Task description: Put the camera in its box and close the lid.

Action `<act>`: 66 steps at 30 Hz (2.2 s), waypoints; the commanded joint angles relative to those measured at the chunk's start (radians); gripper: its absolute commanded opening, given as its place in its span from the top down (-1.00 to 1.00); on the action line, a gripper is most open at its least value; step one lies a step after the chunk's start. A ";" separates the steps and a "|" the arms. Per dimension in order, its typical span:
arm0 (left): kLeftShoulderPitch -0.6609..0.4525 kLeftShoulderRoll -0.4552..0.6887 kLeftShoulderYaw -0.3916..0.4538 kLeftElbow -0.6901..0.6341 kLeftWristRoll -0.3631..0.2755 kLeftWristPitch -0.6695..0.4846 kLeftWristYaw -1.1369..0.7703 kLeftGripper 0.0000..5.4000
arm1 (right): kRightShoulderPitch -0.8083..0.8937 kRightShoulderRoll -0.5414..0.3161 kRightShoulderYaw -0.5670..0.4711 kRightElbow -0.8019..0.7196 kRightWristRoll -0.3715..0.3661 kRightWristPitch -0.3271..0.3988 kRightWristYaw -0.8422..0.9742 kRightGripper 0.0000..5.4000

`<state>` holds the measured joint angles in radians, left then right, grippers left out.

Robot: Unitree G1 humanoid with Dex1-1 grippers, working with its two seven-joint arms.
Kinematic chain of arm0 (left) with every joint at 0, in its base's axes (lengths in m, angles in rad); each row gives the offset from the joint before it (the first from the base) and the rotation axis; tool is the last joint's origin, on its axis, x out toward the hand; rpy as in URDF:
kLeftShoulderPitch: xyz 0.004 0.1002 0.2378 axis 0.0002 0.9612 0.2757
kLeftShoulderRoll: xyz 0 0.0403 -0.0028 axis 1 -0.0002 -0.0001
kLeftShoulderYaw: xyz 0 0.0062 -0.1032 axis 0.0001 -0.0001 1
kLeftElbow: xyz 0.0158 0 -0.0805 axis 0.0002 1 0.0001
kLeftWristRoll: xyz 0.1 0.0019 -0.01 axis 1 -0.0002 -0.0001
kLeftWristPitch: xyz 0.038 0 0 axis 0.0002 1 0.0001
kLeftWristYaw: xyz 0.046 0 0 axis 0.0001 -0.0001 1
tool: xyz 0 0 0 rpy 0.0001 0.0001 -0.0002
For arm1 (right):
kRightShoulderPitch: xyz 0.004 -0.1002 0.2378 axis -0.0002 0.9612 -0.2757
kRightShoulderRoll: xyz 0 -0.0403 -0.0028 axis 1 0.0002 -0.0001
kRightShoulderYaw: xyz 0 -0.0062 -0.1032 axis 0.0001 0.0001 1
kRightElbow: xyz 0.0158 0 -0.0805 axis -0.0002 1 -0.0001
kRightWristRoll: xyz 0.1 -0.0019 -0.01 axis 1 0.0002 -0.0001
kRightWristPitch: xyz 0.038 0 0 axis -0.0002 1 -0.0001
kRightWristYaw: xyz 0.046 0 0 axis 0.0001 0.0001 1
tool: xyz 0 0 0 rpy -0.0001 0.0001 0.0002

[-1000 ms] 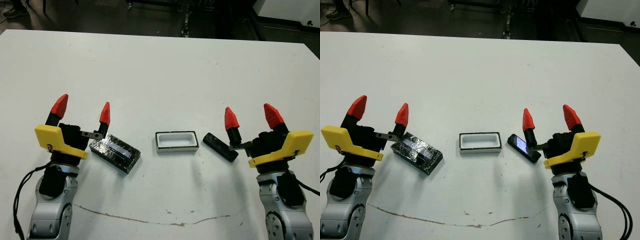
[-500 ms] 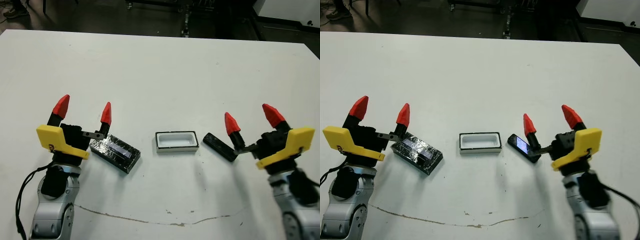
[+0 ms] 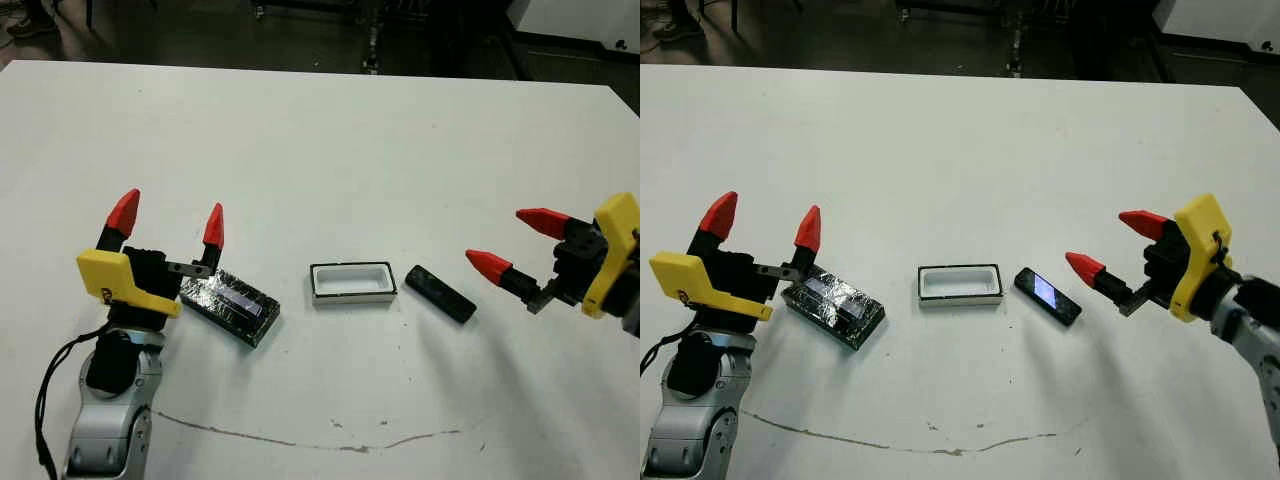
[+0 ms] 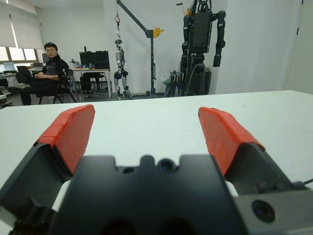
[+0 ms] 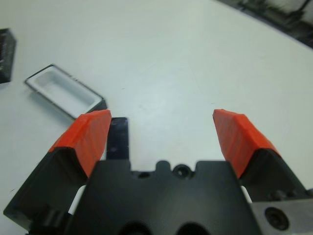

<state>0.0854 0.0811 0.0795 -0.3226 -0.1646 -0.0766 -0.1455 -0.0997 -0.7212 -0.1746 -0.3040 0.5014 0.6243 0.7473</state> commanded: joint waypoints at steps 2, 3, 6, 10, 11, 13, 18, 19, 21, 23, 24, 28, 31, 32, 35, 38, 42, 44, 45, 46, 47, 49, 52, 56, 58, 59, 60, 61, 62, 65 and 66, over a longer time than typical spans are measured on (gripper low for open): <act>0.003 0.001 0.002 0.008 -0.007 0.017 0.002 -1.00 | -0.023 -0.011 0.014 0.017 0.034 0.048 0.037 -1.00; 0.003 0.001 0.001 0.010 -0.004 0.015 0.003 -1.00 | -0.026 -0.005 0.014 0.018 0.048 0.064 0.039 -1.00; 0.002 0.002 0.000 0.013 -0.003 0.012 0.001 -1.00 | -0.036 0.004 0.018 0.020 0.092 0.120 0.042 -1.00; 0.001 0.001 -0.001 0.009 -0.004 0.019 0.002 -1.00 | -0.034 0.009 0.024 0.004 0.126 0.168 0.034 -1.00; 0.001 0.001 -0.001 0.008 -0.004 0.022 0.003 -1.00 | -0.032 0.010 0.027 -0.001 0.128 0.170 0.033 -1.00; 0.002 0.002 -0.002 0.005 0.003 0.026 0.007 -1.00 | -0.026 0.010 0.033 -0.013 0.127 0.172 0.027 -1.00; 0.005 0.002 -0.001 0.009 0.006 0.018 0.006 -1.00 | 0.016 0.024 0.045 -0.051 0.078 0.119 -0.008 -1.00; 0.005 0.001 -0.002 0.010 0.007 0.017 0.005 -1.00 | 0.028 0.026 0.050 -0.071 0.054 0.104 -0.027 -1.00; 0.006 -0.001 -0.003 0.010 0.000 0.015 0.002 -1.00 | 0.058 0.031 0.065 -0.116 -0.008 0.047 -0.061 -1.00; 0.006 -0.001 -0.004 0.011 0.001 0.013 0.001 -1.00 | 0.083 0.037 0.081 -0.152 -0.058 -0.013 -0.078 -1.00; 0.006 0.000 -0.005 0.012 0.001 0.013 0.000 -1.00 | 0.092 0.039 0.086 -0.164 -0.073 -0.036 -0.080 -1.00; 0.008 -0.001 -0.005 0.008 0.005 0.019 0.006 -1.00 | 0.112 0.035 0.099 -0.204 -0.127 -0.097 -0.085 -1.00; 0.009 -0.003 -0.005 0.012 0.001 0.015 0.003 -1.00 | 0.120 0.038 0.099 -0.225 -0.143 -0.121 -0.078 -1.00; 0.010 -0.001 -0.005 0.013 0.001 0.016 0.002 -1.00 | 0.122 0.039 0.098 -0.229 -0.143 -0.125 -0.075 -1.00; 0.010 0.001 -0.005 0.014 -0.003 0.017 -0.003 -1.00 | 0.125 0.038 0.097 -0.235 -0.145 -0.132 -0.071 -1.00; 0.010 0.002 -0.005 0.013 -0.001 0.018 -0.001 -1.00 | 0.124 0.034 0.097 -0.234 -0.144 -0.123 -0.070 -1.00; 0.011 0.000 -0.005 0.011 -0.005 0.019 -0.001 -1.00 | 0.121 0.035 0.101 -0.216 -0.147 -0.127 -0.063 -1.00; 0.012 0.002 -0.006 0.009 -0.008 0.020 -0.003 -1.00 | 0.118 0.035 0.104 -0.203 -0.150 -0.135 -0.058 -1.00; 0.012 0.002 -0.006 0.009 -0.007 0.020 -0.003 -1.00 | 0.116 0.035 0.105 -0.197 -0.151 -0.137 -0.055 -1.00; 0.013 0.002 -0.007 0.009 -0.004 0.018 -0.001 -1.00 | 0.114 0.034 0.107 -0.191 -0.153 -0.139 -0.052 -1.00; 0.013 0.001 -0.007 0.009 -0.003 0.016 0.000 -1.00 | 0.113 0.034 0.107 -0.183 -0.154 -0.141 -0.050 -1.00; 0.012 -0.002 -0.007 0.011 -0.006 0.014 0.001 -1.00 | 0.108 0.036 0.108 -0.168 -0.152 -0.139 -0.045 -1.00; 0.011 -0.002 -0.006 0.014 -0.019 0.013 -0.006 -1.00 | 0.100 0.035 0.112 -0.141 -0.153 -0.134 -0.041 -1.00; 0.015 0.002 -0.008 0.006 -0.018 0.024 -0.005 -1.00 | 0.099 0.035 0.115 -0.116 -0.163 -0.145 -0.038 -1.00; 0.015 0.001 -0.009 0.007 -0.018 0.023 -0.004 -1.00 | 0.097 0.035 0.117 -0.107 -0.161 -0.138 -0.036 -1.00; 0.015 0.000 -0.009 0.008 -0.016 0.020 -0.003 -1.00 | 0.097 0.034 0.119 -0.101 -0.161 -0.138 -0.033 -1.00; 0.015 -0.001 -0.010 0.009 -0.014 0.018 -0.001 -1.00 | 0.095 0.032 0.122 -0.095 -0.163 -0.138 -0.029 -1.00; 0.015 -0.002 -0.011 0.010 -0.013 0.017 0.000 -1.00 | 0.095 0.031 0.124 -0.089 -0.165 -0.141 -0.025 -1.00; 0.015 -0.003 -0.011 0.011 -0.014 0.015 -0.001 -1.00 | 0.093 0.030 0.126 -0.083 -0.166 -0.144 -0.019 -1.00; 0.017 -0.003 -0.012 0.009 -0.012 0.016 0.001 -1.00 | 0.091 0.029 0.130 -0.073 -0.169 -0.141 -0.008 -1.00; 0.018 -0.001 -0.012 0.009 -0.008 0.016 0.003 -1.00 | 0.092 0.028 0.132 -0.073 -0.173 -0.140 -0.008 -1.00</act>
<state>0.0862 0.0775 0.0670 -0.3212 -0.1818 -0.0683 -0.1450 -0.0021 -0.6798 -0.0503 -0.3850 0.3383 0.4869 0.7311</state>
